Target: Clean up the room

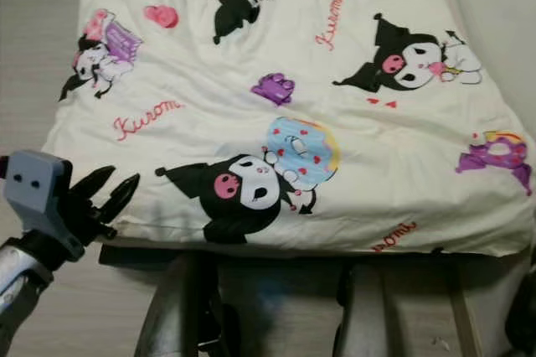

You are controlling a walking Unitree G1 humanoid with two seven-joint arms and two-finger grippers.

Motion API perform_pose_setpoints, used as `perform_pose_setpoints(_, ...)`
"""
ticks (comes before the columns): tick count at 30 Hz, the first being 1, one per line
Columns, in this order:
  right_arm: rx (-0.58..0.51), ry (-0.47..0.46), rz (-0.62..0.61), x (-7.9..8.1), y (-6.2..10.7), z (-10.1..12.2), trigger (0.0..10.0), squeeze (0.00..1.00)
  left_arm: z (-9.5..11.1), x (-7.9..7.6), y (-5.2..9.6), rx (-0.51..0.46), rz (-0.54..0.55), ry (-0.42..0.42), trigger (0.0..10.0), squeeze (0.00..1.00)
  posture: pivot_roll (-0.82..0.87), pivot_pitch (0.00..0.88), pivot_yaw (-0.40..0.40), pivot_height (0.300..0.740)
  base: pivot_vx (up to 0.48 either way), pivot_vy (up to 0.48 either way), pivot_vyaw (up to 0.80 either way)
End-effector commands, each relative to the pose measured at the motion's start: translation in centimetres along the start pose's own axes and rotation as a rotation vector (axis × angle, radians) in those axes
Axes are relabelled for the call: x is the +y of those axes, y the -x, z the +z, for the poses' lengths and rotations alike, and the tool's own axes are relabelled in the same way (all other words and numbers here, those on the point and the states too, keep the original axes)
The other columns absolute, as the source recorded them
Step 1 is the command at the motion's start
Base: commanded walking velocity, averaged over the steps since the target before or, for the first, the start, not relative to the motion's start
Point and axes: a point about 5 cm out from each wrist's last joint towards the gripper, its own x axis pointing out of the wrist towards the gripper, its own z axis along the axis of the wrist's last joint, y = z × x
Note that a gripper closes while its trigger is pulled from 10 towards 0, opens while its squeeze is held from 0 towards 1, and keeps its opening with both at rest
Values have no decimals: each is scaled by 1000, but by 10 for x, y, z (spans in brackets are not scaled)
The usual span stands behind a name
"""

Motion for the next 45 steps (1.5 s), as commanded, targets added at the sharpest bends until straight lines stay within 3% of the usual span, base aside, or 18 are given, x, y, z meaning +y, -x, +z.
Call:
perform_pose_setpoints(1, 52, -58, 136, 18, 5, -12, 10000, 0, -8, 14, 1, 43, 53, -60, 10000, 0, 94, 458, 25, 561, 0, 0, 0)
perform_pose_setpoints(2, 91, -100, 360, 55, 15, -20, 10000, 0, -8, 26, -7, 41, 92, -121, 10000, 0, 87, 454, 20, 561, 0, 0, 0)
perform_pose_setpoints(3, 91, -100, 360, 55, 15, -20, 10000, 0, -8, 26, -7, 41, 92, -121, 10000, 0, 87, 454, 20, 561, 0, 0, 0)
perform_pose_setpoints(5, 149, -115, 645, 102, 37, -32, 10000, 0, -11, 41, -18, 50, 129, -192, 10000, 0, 88, 455, 19, 561, 0, 0, 0)
perform_pose_setpoints(11, 250, -5, 890, 144, 77, -65, 10000, 0, -44, 54, -23, 203, 104, -295, 10000, 0, 82, 455, 19, 561, 0, 0, 0)
perform_pose_setpoints(14, 276, 29, 933, 151, 89, -75, 10000, 0, -58, 57, -19, 274, 101, -318, 10000, 0, 82, 454, 18, 561, 0, 0, 0)
perform_pose_setpoints(17, 317, 131, 984, 159, 109, -95, 10000, 0, -99, 64, 0, 456, 93, -376, 10000, 0, 76, 462, 16, 561, 0, 0, 0)
perform_pose_setpoints(23, 348, 200, 1020, 158, 117, -104, 10000, 0, -142, 64, 29, 661, 42, -401, 10000, 0, 72, 463, 12, 561, 0, 0, 0)
perform_pose_setpoints(27, 360, 290, 1061, 154, 119, -110, 10000, 0, -173, 62, 64, 832, -24, -414, 10000, 0, 64, 465, 8, 561, 0, 0, 0)
perform_pose_setpoints(28, 369, 362, 1092, 149, 119, -113, 10000, 0, -189, 59, 95, 953, -82, -407, 10000, 0, 63, 465, 10, 561, 0, 0, 0)
perform_pose_setpoints(30, 373, 375, 1095, 146, 118, -114, 10000, 0, -193, 57, 106, 988, -100, -397, 10000, 0, 63, 465, 10, 561, 0, 0, 0)
perform_pose_setpoints(34, 362, 366, 1083, 144, 114, -111, 10000, 0, -190, 52, 112, 974, -123, -381, 10000, 0, 63, 470, 10, 561, 0, 0, 0)
perform_pose_setpoints(36, 316, 127, 1062, 149, 101, -89, 10000, 0, -155, 29, 84, 659, -137, -206, 10000, 0, 64, 470, 7, 561, 0, 0, 0)
perform_pose_setpoints(37, 316, 127, 1062, 149, 101, -89, 10000, 0, -155, 29, 84, 659, -137, -206, 10000, 0, 64, 470, 7, 561, 0, 0, 0)
perform_pose_setpoints(39, 278, -153, 1100, 159, 94, -66, 10000, 0, -107, 11, 53, 354, -180, -63, 10000, 0, 62, 471, 7, 561, 0, 0, 0)
perform_pose_setpoints(40, 278, -153, 1100, 159, 94, -66, 10000, 0, -107, 11, 53, 354, -180, -63, 10000, 0, 62, 471, 7, 561, 0, 0, 0)
perform_pose_setpoints(42, 254, -307, 1218, 176, 100, -50, 10000, 0, -68, 3, 19, 162, -205, -1, 10000, 0, 58, 471, 6, 561, 0, 0, 0)
perform_pose_setpoints(45, 234, -340, 1273, 183, 104, -44, 10000, 0, -55, 5, 2, 94, -196, 4, 10000, 0, 58, 470, 1, 561, 0, 0, 0)
